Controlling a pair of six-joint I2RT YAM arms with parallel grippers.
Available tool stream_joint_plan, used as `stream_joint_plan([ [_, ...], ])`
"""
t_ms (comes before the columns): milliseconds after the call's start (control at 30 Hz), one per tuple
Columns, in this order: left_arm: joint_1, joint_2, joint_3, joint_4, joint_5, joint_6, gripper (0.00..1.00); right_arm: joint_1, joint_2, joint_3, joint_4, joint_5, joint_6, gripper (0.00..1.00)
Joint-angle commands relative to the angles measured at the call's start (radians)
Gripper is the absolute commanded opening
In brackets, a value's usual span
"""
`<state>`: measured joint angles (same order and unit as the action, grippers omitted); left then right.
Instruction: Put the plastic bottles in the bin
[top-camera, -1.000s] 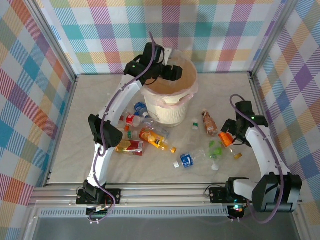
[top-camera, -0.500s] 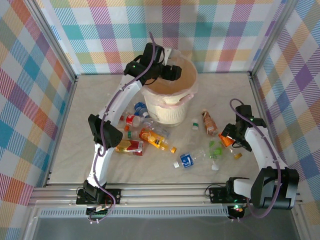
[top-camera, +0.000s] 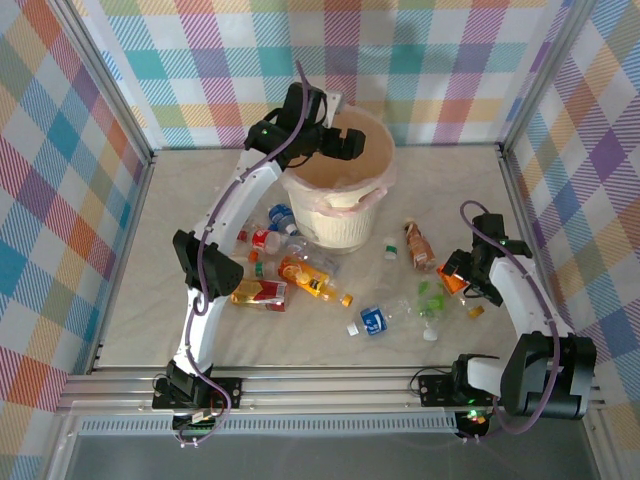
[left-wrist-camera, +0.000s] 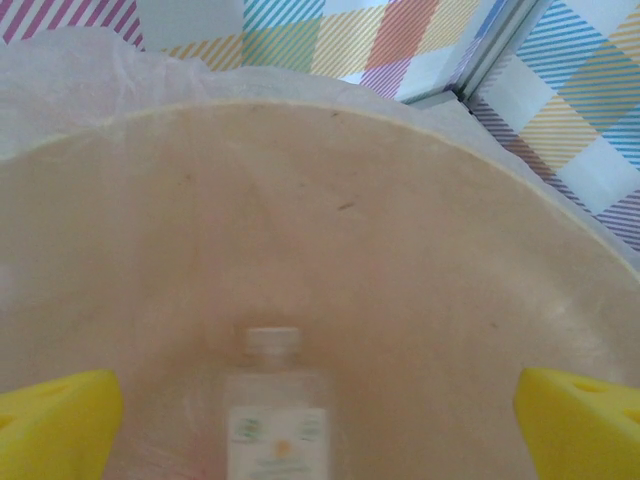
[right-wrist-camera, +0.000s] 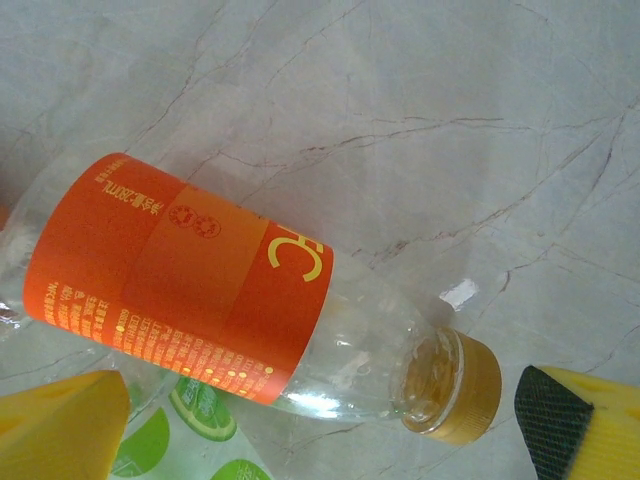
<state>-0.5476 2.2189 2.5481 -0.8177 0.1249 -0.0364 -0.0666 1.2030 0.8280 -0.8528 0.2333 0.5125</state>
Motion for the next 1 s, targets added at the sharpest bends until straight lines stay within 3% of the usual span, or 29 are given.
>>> stream_joint_plan([
  [0, -0.008, -0.069, 0.003, -0.004, -0.014, 0.000, 1.00, -0.013, 0.016, -0.013, 0.016, -0.020, 0.000, 1.00],
  [600, -0.023, -0.271, -0.046, -0.040, -0.008, -0.029, 1.00, -0.022, 0.079, -0.029, 0.073, -0.078, -0.017, 0.96],
  [967, -0.025, -0.580, -0.434, 0.126, -0.050, -0.056, 1.00, -0.039, 0.147, -0.011, 0.125, -0.070, -0.015, 0.95],
])
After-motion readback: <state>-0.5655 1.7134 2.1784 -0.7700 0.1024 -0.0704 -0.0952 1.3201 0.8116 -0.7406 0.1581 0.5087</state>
